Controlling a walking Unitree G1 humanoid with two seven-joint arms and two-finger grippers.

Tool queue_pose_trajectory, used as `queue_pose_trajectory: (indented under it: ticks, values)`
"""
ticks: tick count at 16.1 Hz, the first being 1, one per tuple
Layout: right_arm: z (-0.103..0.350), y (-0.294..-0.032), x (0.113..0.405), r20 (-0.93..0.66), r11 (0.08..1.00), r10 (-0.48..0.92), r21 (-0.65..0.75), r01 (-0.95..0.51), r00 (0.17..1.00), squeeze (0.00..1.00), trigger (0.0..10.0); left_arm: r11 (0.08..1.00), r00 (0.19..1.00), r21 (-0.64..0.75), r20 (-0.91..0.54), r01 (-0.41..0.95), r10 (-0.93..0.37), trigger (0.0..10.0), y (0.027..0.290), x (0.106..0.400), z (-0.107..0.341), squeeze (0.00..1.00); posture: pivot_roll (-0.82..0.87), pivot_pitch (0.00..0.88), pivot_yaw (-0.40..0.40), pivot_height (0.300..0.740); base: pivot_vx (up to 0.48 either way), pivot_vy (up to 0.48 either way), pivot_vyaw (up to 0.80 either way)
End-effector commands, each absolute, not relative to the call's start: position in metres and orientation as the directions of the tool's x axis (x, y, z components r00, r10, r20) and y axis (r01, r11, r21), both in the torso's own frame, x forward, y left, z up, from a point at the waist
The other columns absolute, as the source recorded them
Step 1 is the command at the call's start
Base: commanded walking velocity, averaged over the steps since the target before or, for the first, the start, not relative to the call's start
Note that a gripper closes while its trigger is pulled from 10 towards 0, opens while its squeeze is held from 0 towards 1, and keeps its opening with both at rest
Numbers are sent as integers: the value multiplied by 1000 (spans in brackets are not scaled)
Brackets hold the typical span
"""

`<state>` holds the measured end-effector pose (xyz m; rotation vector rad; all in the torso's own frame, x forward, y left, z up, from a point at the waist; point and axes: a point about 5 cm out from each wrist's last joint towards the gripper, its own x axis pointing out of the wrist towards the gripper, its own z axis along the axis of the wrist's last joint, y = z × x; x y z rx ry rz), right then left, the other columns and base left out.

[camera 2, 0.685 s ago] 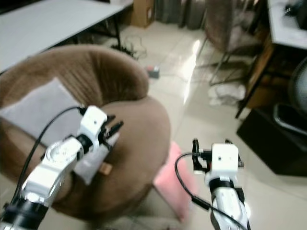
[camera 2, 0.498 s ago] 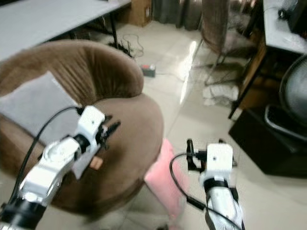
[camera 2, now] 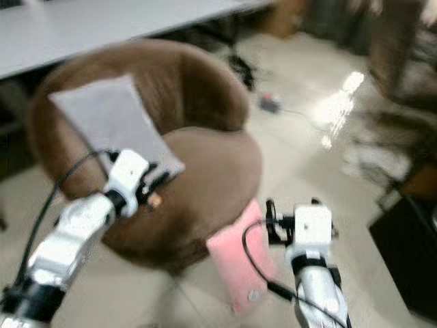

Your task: Move the pillow to the sofa from floor

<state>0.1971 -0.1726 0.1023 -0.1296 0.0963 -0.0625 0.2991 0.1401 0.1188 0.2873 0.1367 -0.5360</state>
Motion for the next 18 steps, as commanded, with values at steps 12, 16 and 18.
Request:
queue_pose_trajectory:
  ticks: [12, 16, 18]
  values:
    - [102, -176, 194, -89, 987, -69, -154, 55, 994, 0, 10000, 806, 840, 241, -200, 540, -504, 10000, 132, 299, 119, 0, -67, 56, 39, 740, 0, -480, 800]
    - [102, -176, 193, -88, 987, -61, -157, 47, 994, 0, 10000, 806, 841, 241, -201, 540, -503, 10000, 131, 298, 118, 0, -69, 57, 38, 740, 0, -480, 800]
    - [102, -174, 194, -87, 987, -35, -158, 21, 996, 0, 10000, 815, 848, 237, -190, 529, -495, 10000, 133, 298, 118, 0, -68, 58, 36, 740, 0, -480, 800]
